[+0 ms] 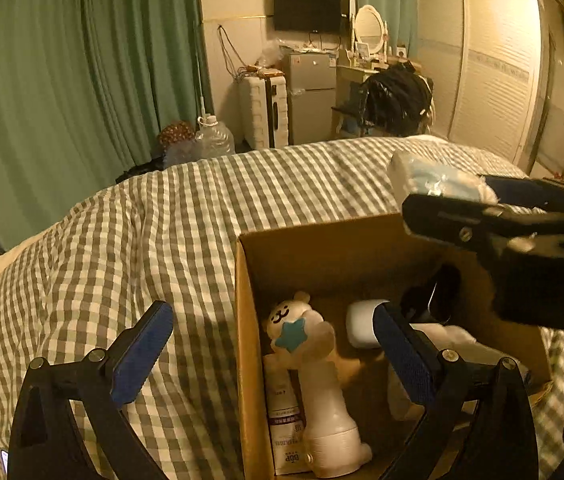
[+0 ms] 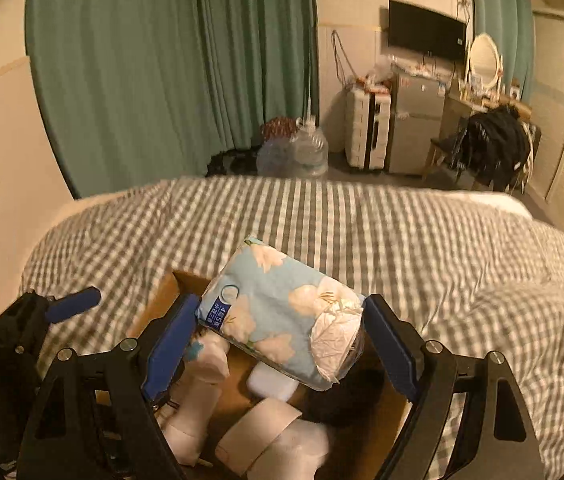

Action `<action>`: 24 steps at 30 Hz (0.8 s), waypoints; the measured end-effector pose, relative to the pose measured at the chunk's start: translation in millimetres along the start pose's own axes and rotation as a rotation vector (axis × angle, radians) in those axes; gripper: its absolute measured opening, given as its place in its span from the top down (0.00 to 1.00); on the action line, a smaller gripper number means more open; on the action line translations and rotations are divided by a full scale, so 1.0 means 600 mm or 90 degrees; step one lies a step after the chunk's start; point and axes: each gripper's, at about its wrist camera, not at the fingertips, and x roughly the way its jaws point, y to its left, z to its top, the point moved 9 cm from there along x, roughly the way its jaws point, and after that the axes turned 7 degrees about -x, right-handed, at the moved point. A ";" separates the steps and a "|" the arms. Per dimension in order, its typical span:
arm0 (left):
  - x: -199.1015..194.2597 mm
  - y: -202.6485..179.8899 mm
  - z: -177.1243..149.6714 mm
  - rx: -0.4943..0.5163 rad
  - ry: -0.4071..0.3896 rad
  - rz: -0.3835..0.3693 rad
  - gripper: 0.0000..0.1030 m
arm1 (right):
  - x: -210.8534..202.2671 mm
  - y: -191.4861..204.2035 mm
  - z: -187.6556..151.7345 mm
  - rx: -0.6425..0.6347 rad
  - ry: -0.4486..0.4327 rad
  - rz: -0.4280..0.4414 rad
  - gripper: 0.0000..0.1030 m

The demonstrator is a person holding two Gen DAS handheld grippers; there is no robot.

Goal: Organize objects

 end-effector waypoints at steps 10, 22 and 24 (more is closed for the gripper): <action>0.005 -0.011 -0.011 0.006 -0.001 -0.006 0.00 | 0.044 -0.005 -0.044 0.012 0.059 0.021 0.16; -0.006 -0.014 -0.017 -0.001 0.007 0.005 0.00 | 0.017 -0.005 -0.054 0.011 0.049 -0.021 0.04; -0.018 -0.015 -0.012 -0.002 -0.001 0.007 0.00 | 0.002 -0.009 -0.050 0.026 0.039 -0.026 0.04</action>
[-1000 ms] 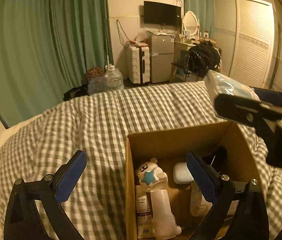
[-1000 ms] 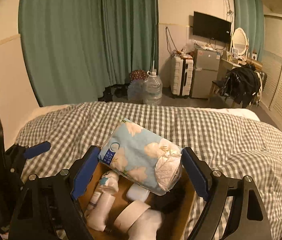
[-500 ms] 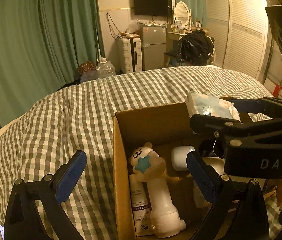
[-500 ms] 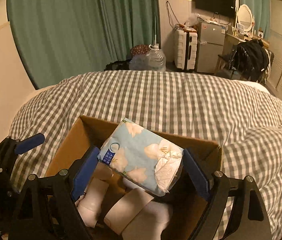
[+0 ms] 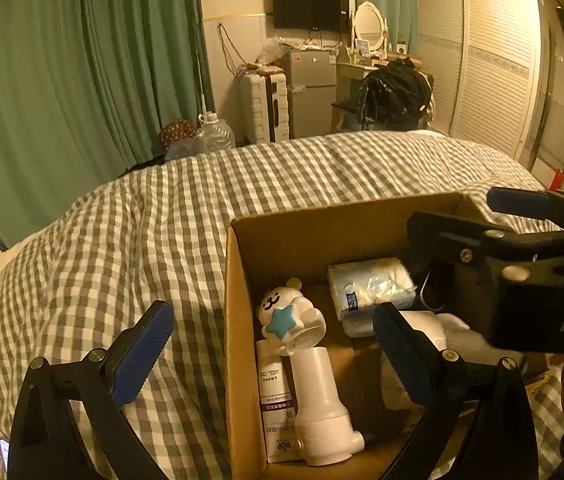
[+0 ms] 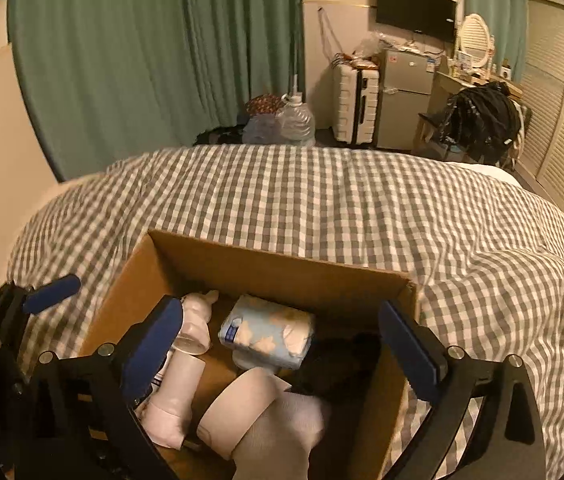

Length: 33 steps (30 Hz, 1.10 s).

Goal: Organize objects

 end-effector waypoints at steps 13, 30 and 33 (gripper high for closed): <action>-0.185 -0.010 0.073 -0.016 -0.097 -0.004 0.00 | -0.213 -0.005 0.056 0.007 -0.105 -0.056 0.04; -0.470 -0.013 0.122 -0.014 -0.250 -0.014 0.00 | -0.536 0.014 0.082 -0.022 -0.270 -0.140 0.01; -0.502 -0.012 0.116 -0.015 -0.280 -0.019 0.00 | -0.573 0.016 0.067 -0.023 -0.297 -0.155 0.01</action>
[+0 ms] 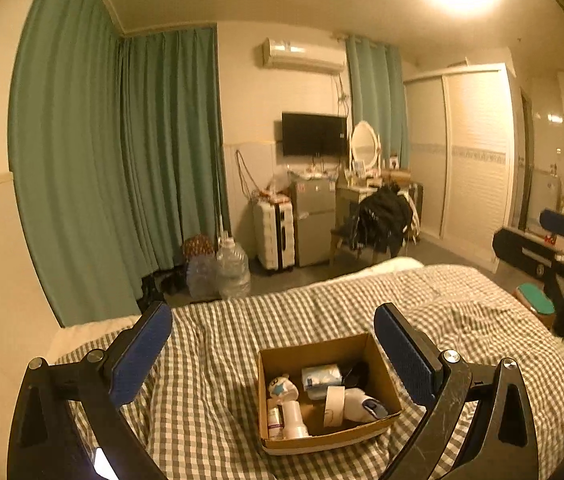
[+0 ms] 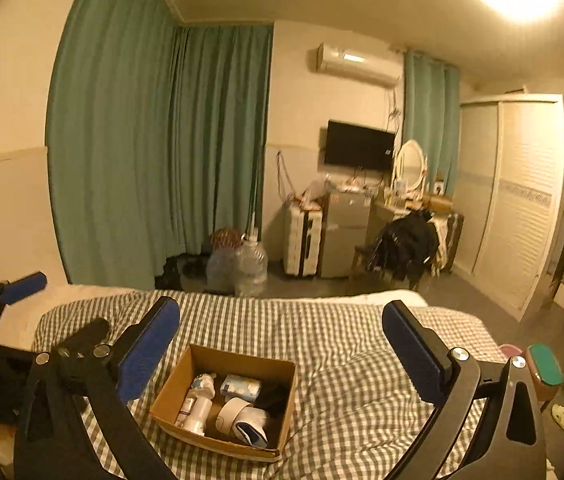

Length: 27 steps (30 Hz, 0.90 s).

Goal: Organize objects

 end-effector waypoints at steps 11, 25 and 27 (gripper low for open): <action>0.001 0.013 -0.128 -0.014 -0.025 0.005 0.00 | -0.035 0.009 -0.137 0.010 -0.053 -0.039 0.00; 0.101 0.037 -0.311 -0.021 0.040 0.069 0.00 | 0.090 0.062 -0.361 0.008 0.049 -0.045 0.00; 0.105 0.041 -0.322 -0.022 0.055 0.072 0.00 | 0.092 0.064 -0.365 0.003 0.052 -0.043 0.00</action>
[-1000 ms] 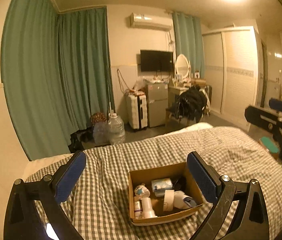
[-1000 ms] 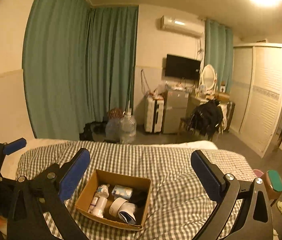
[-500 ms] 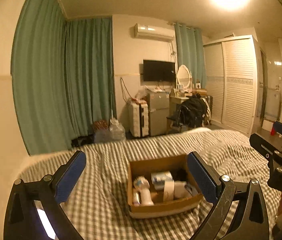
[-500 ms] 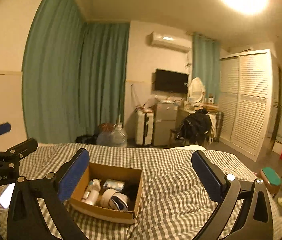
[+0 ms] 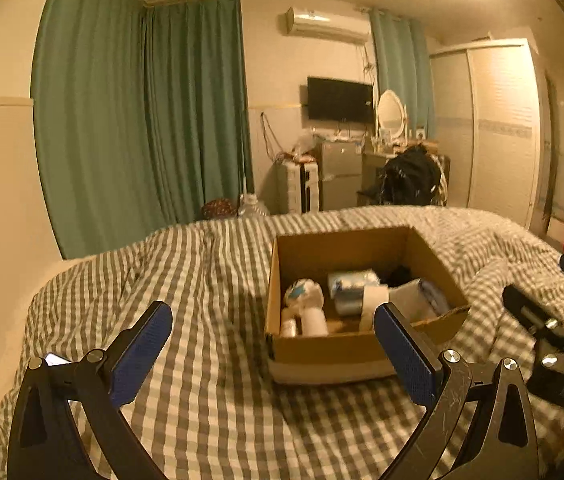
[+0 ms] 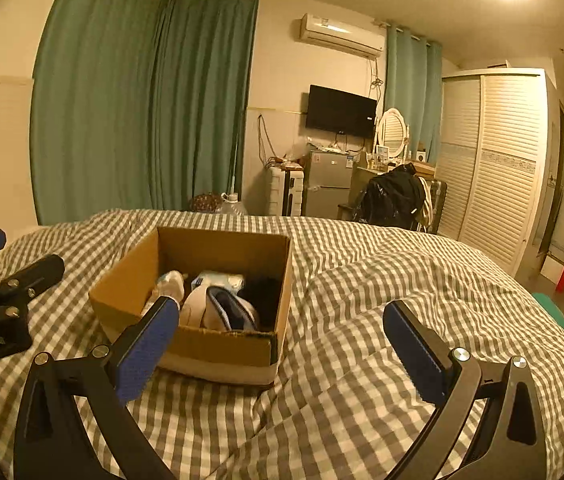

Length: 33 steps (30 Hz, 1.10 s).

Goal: Organize objects

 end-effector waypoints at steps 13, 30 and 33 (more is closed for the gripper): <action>-0.004 -0.002 -0.011 -0.005 0.021 0.000 0.00 | 0.001 -0.005 -0.004 0.016 0.008 0.005 0.00; -0.002 -0.007 -0.019 0.003 0.032 -0.007 0.00 | 0.008 -0.006 -0.010 0.023 0.018 0.008 0.00; -0.002 -0.005 -0.019 0.005 0.030 0.004 0.00 | 0.009 -0.004 -0.011 0.022 0.018 0.007 0.00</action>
